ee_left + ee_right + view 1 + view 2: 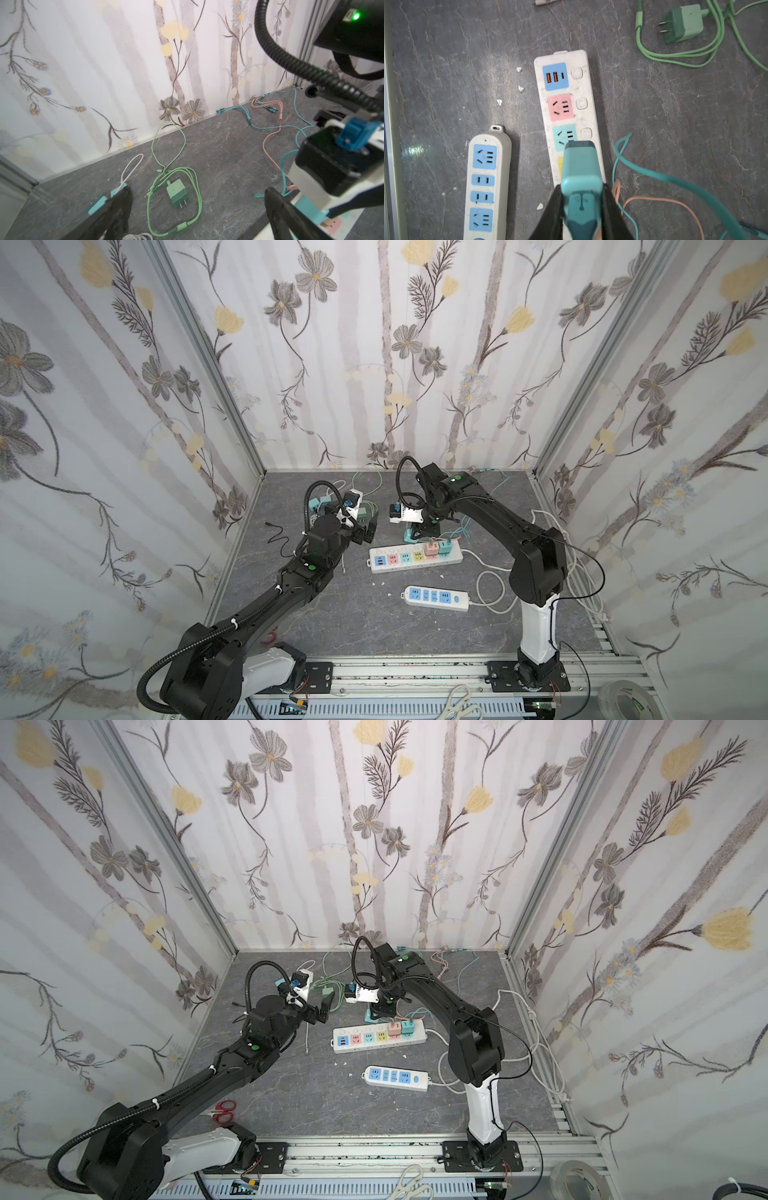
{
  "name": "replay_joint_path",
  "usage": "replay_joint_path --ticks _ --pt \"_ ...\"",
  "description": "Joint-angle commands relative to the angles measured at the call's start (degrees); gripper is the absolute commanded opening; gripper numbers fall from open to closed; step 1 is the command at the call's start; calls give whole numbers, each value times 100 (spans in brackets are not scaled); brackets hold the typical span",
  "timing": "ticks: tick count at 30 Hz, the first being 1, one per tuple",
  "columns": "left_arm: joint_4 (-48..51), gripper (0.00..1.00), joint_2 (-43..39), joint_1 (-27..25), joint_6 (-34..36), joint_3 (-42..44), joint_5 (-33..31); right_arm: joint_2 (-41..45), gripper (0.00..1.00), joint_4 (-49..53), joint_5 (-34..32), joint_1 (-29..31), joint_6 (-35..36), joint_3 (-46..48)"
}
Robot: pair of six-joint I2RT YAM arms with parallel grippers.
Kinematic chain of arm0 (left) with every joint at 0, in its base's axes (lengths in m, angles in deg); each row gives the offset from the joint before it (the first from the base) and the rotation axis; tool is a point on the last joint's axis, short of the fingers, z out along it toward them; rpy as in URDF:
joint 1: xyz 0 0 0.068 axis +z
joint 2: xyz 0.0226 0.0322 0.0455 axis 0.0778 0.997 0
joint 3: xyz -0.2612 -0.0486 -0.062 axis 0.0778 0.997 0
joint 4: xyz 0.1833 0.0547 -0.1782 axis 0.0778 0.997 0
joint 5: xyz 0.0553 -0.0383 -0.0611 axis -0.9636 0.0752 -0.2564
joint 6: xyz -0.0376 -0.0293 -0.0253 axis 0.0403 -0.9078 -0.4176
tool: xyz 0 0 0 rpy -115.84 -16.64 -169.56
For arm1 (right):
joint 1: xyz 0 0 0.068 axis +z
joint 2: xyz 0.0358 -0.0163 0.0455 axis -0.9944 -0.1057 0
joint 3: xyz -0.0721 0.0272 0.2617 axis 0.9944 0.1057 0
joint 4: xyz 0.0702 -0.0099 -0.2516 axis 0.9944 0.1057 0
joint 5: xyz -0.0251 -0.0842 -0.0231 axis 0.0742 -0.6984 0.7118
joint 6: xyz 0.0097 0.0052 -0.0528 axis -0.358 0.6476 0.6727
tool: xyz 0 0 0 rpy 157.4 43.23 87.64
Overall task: Insert the plug
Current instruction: 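Position the teal plug above the teal socket with the right gripper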
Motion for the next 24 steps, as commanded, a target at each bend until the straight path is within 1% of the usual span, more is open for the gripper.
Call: replay_joint_path --ticks 1,5,8,20,24 --pt "113 100 -172 28 -293 109 -445 -118 0 121 -608 97 445 -81" --pt "67 100 -308 80 -348 269 -547 -256 0 146 -981 175 569 -91" --pt "128 100 -303 114 -353 274 -538 -327 0 184 -1119 199 630 -85" --pt "318 100 -249 126 -402 228 -537 -477 0 448 -1098 305 786 -21" --pt "403 100 -275 133 -366 236 -564 -546 0 455 -1218 314 825 62"
